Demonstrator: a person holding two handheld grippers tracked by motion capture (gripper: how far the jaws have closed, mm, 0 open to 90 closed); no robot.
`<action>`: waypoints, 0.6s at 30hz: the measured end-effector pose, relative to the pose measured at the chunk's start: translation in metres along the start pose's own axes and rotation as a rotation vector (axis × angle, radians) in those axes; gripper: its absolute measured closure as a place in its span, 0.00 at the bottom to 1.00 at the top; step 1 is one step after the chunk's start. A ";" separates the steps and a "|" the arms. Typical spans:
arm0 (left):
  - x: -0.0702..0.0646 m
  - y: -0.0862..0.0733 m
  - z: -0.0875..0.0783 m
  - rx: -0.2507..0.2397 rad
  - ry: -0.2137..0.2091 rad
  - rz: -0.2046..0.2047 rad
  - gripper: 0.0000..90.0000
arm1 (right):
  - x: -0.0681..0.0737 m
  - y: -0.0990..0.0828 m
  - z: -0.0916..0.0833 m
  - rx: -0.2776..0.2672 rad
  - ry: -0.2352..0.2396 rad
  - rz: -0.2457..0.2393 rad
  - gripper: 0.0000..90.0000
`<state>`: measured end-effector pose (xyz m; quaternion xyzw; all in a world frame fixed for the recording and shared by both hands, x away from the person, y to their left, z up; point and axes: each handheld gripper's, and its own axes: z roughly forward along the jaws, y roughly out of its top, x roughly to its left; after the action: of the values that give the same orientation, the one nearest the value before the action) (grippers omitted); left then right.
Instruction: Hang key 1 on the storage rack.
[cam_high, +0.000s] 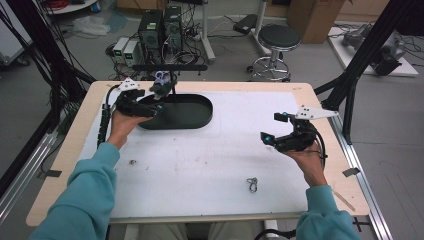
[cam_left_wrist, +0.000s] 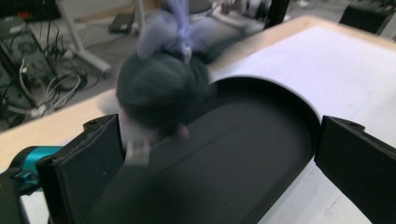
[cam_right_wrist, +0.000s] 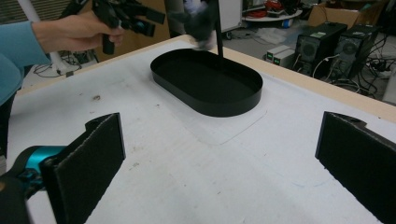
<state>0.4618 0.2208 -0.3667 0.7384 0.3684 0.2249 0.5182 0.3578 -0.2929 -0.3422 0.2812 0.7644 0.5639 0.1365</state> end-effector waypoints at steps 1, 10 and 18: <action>-0.001 0.002 -0.004 -0.016 -0.007 -0.004 0.02 | 0.000 -0.001 0.000 -0.003 -0.002 0.000 0.01; -0.019 -0.005 -0.038 -0.121 -0.087 0.080 0.02 | -0.001 -0.018 -0.004 -0.027 0.001 0.028 0.01; -0.040 -0.024 -0.073 -0.229 -0.202 0.117 0.02 | 0.005 -0.029 -0.006 -0.040 0.006 0.024 0.01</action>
<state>0.3772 0.2376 -0.3606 0.7136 0.2425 0.2198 0.6194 0.3426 -0.3012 -0.3671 0.2858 0.7499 0.5817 0.1329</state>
